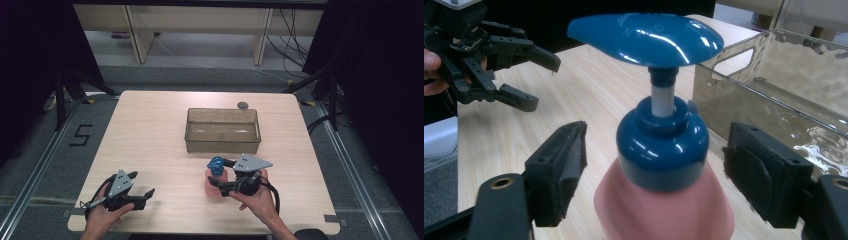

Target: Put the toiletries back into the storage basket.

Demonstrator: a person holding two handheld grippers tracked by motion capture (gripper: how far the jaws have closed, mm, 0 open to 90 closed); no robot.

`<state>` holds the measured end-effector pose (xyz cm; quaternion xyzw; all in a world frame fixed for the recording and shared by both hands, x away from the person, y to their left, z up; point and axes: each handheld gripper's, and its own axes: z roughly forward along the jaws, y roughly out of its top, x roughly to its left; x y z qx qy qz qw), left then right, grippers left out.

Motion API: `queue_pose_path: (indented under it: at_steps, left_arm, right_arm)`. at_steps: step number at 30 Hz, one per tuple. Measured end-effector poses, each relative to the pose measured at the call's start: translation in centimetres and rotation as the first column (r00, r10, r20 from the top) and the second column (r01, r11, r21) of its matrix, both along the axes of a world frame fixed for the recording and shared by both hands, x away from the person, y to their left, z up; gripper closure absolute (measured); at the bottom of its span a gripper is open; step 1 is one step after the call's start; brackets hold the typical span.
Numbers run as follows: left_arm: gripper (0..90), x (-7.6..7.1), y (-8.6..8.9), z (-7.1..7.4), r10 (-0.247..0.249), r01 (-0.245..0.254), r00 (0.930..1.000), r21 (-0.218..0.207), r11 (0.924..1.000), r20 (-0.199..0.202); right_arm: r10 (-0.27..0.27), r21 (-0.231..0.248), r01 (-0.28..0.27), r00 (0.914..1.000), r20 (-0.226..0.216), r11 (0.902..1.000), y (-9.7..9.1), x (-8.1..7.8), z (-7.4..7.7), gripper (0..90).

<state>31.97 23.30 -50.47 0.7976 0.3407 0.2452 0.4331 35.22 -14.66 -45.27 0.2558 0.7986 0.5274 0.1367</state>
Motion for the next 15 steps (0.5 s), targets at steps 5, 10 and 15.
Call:
queue_pose_path:
  at_steps: [5,10,15]
  left_arm:
    - [14.8,-0.04,0.05,-0.03,0.005,-0.005,1.0,0.002,1.0,-0.004]
    - [14.8,-0.06,0.0,0.01,0.007,-0.007,1.0,-0.009,0.9999,0.002]
    - [14.8,-0.07,0.05,0.05,0.005,-0.005,1.0,0.008,1.0,0.0]
  right_arm:
    - [0.005,-0.007,-0.005,1.0,-0.008,1.0,0.16,0.21,-0.08,32.8]
    - [0.007,0.011,-0.007,0.9996,-0.029,0.9999,0.36,0.22,-0.18,42.9]
    - [0.009,0.009,-0.009,0.9999,-0.008,0.9999,0.37,0.39,-0.22,49.5]
